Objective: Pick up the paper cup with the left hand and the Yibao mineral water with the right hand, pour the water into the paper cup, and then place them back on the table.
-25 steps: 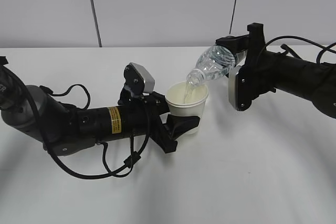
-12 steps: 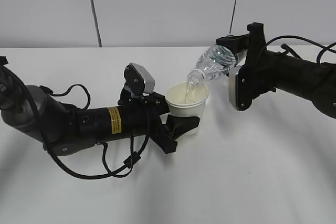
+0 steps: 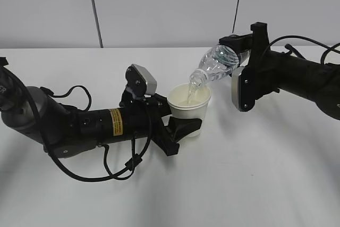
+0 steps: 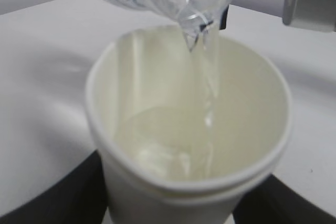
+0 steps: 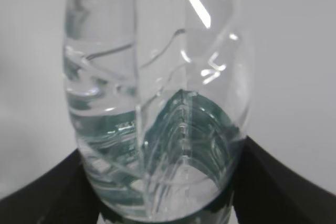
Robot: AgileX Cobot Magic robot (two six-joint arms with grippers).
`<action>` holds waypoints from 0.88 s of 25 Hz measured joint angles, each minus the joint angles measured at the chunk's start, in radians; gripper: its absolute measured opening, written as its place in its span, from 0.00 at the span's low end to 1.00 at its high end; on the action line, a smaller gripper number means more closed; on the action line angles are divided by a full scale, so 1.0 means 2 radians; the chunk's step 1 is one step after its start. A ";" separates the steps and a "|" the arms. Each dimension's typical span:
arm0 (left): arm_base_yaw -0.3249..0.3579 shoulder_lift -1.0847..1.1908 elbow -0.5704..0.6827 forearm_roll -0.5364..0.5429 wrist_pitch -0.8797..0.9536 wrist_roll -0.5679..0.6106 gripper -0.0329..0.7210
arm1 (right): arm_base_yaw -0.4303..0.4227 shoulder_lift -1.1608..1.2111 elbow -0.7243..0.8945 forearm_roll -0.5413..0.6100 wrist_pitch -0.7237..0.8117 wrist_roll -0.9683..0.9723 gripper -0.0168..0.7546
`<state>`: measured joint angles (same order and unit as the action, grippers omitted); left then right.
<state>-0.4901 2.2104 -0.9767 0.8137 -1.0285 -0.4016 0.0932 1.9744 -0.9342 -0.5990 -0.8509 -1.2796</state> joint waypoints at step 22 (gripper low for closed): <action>0.000 0.000 0.000 0.000 0.003 0.000 0.59 | 0.004 0.000 0.000 0.007 -0.002 0.024 0.65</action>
<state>-0.4901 2.2113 -0.9767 0.8147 -1.0234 -0.4016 0.1017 1.9744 -0.9342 -0.5856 -0.8541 -1.2309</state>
